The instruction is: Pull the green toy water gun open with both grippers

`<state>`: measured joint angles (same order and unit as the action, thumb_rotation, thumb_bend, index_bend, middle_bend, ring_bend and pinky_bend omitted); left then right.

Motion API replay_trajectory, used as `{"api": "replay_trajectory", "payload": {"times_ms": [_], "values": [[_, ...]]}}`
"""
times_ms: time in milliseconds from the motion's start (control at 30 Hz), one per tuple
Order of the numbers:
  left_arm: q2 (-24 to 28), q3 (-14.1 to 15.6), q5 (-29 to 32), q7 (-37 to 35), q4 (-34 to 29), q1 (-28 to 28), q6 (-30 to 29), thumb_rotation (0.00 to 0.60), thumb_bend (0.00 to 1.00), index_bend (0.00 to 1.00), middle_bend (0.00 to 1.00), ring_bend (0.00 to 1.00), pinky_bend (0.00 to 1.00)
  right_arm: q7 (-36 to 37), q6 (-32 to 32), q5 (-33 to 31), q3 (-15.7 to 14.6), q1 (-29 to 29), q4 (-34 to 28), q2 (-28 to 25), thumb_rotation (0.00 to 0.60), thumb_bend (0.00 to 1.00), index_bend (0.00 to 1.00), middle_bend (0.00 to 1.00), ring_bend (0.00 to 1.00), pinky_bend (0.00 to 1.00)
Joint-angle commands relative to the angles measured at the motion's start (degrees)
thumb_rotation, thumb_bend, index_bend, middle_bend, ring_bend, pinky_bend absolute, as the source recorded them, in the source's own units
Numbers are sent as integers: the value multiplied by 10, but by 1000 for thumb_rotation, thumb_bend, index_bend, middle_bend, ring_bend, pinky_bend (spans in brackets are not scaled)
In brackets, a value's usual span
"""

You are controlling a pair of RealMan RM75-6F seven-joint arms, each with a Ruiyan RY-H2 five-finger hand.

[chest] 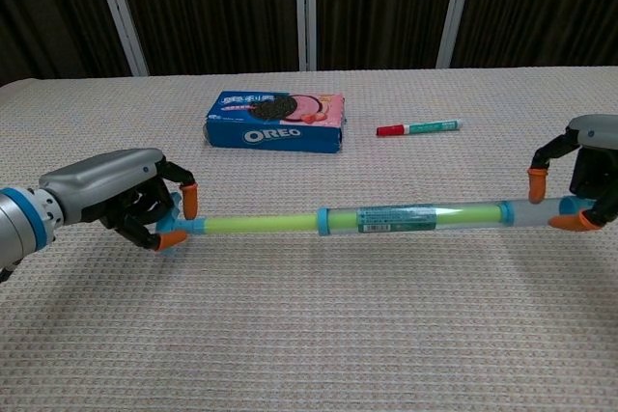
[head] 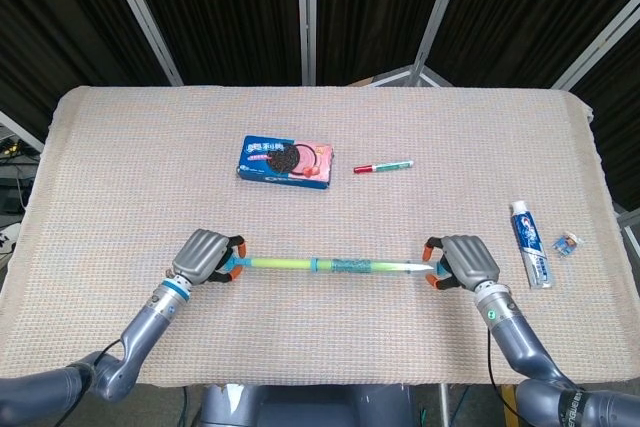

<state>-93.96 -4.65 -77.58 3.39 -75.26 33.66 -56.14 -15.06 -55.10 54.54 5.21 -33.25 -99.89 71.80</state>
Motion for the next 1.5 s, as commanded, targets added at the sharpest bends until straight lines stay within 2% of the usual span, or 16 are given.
{"api": "replay_trajectory", "payload": {"times_ms": [33,700,1500], "values": [[9,2,0,-11,11,-4,-1,600,394,702,857,833,1000,1,-4,3,1,2,-3,-7,600,517,661,1000,1000,1000],[38,9,-4,-86,77,-21,-3,600,394,702,857,833,1000,11,-13,2,12,10,1,-40,600,517,665,1000,1000,1000],[48,8,-2,-150,130,-35,2,600,394,702,857,833,1000,33,-10,-3,17,22,23,-57,600,517,666,1000,1000,1000]]}}
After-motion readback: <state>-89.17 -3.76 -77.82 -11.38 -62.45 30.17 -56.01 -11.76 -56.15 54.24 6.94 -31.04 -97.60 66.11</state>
